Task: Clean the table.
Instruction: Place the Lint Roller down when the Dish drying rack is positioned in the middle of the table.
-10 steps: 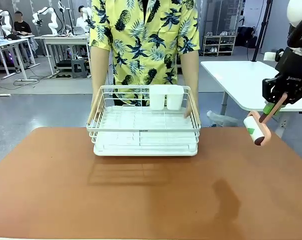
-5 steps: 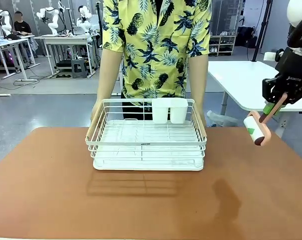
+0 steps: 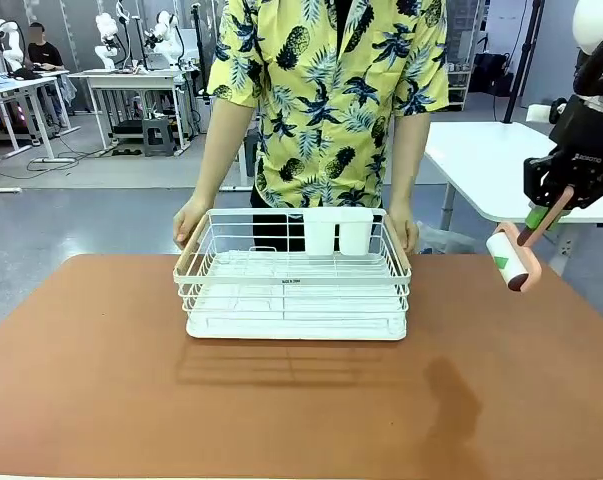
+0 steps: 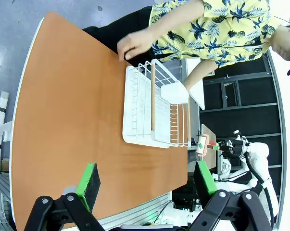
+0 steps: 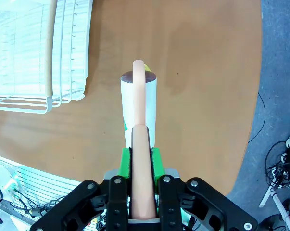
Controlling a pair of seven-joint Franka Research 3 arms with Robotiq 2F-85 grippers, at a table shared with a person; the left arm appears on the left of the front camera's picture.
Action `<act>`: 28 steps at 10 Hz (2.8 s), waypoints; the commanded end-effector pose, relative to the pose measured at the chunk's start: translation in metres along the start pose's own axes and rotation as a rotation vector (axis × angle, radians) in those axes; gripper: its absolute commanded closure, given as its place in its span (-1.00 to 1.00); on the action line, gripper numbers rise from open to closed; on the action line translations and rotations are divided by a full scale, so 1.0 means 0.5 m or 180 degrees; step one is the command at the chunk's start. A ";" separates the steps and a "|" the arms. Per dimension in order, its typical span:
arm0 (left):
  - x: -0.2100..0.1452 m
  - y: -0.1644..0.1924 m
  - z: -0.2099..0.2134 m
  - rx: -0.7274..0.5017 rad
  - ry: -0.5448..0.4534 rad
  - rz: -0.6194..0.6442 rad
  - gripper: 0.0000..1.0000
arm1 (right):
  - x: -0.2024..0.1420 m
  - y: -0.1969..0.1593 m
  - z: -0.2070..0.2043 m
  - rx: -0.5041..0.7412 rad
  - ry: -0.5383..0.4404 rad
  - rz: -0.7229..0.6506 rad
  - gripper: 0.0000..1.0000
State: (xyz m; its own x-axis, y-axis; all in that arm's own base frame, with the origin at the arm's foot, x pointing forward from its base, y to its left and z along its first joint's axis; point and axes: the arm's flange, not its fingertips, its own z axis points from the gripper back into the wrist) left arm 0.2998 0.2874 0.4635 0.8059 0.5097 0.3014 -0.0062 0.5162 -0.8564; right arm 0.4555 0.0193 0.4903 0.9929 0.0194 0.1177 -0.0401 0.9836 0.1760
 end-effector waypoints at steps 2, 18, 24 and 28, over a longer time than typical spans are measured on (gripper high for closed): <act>-0.002 0.001 0.005 -0.0034 -0.0008 -0.0012 -1.00 | 0.005 0.004 0.007 0.0003 0.0015 0.0005 0.58; -0.002 0.001 0.005 -0.0034 -0.0008 -0.0012 -1.00 | 0.165 0.000 -0.083 0.0545 -0.0311 -0.4166 0.58; -0.002 0.001 0.005 -0.0034 -0.0008 -0.0012 -1.00 | 0.114 -0.018 -0.242 0.0801 -0.1114 -0.4208 0.58; -0.002 0.001 0.005 -0.0034 -0.0008 -0.0012 -1.00 | 0.125 -0.036 -0.321 0.0862 -0.1070 -0.4561 0.58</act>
State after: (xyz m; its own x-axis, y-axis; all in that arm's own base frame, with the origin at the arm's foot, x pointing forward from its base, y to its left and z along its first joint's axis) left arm 0.2998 0.2874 0.4635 0.8059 0.5097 0.3012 -0.0065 0.5163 -0.8564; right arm 0.5276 0.0187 0.3374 0.2214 -0.9727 -0.0687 0.8630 0.1627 0.4783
